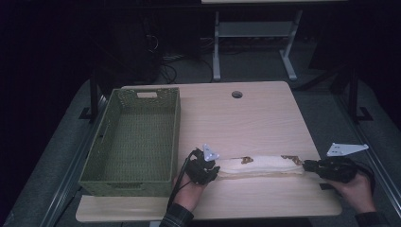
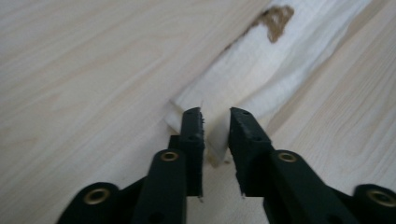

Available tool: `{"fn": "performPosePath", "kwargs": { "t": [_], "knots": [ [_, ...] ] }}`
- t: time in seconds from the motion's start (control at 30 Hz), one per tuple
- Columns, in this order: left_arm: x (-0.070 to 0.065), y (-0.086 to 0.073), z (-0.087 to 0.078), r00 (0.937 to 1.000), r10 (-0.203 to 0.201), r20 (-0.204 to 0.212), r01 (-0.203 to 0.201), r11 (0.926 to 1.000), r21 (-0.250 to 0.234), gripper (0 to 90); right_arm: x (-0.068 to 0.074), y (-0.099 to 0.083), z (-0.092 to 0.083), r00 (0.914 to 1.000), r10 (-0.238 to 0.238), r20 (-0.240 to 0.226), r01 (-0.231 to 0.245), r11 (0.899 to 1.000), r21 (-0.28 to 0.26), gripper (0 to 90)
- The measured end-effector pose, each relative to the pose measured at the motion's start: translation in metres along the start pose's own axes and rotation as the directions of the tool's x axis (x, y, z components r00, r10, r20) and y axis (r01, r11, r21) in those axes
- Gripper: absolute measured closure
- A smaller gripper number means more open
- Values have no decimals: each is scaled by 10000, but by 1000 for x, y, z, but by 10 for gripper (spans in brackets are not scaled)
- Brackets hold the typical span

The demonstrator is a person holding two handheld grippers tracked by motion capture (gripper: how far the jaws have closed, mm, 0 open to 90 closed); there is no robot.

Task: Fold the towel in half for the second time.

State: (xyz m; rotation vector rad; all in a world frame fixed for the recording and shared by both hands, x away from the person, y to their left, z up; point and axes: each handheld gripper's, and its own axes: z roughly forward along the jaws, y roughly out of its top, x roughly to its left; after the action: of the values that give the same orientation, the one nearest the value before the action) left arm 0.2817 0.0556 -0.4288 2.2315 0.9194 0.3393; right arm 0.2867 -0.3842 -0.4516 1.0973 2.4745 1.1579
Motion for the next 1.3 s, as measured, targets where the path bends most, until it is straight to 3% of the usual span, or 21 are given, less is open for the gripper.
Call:
{"fn": "performPosePath", "kwargs": {
  "t": [0.1, 0.2, 0.27, 0.43, 0.6, 0.87, 1.13, 1.3],
  "knots": [
    [-2, 4, -3, 10000, 90, -28, -90, 9999, -144, 660, 2, 3, -7, 10000, -99, 10, 99, 9996, -269, 743],
    [-2, 6, -3, 10000, 40, 70, -38, 9995, -317, 630, 5, 6, -11, 9996, -98, -257, 85, 9988, -476, 852],
    [-1, 8, -2, 9997, 89, 212, -82, 9994, -323, 582, 9, 7, -9, 9990, -179, -410, 164, 9992, -366, 896],
    [4, 14, 4, 9989, 190, 436, -171, 9989, -433, 481, 19, 5, 1, 9968, -170, -775, 178, 9998, 107, 899],
    [9, 19, 10, 9978, 107, 647, -77, 9989, -472, 418, 22, 3, 12, 9970, -194, -750, 237, 9982, 560, 899],
    [12, 19, 14, 9967, 154, 800, -116, 9987, -487, 396, 12, 7, 25, 9988, -245, -426, 282, 9956, 891, 899],
    [14, 19, 17, 9962, 124, 858, -78, 9985, -541, 393, 0, 23, 41, 9987, -494, -133, 505, 9937, 1001, 900],
    [14, 20, 18, 9962, 159, 851, -110, 9983, -578, 393, -12, 36, 55, 9992, -397, -82, 403, 9945, 970, 900]
  ]
}}
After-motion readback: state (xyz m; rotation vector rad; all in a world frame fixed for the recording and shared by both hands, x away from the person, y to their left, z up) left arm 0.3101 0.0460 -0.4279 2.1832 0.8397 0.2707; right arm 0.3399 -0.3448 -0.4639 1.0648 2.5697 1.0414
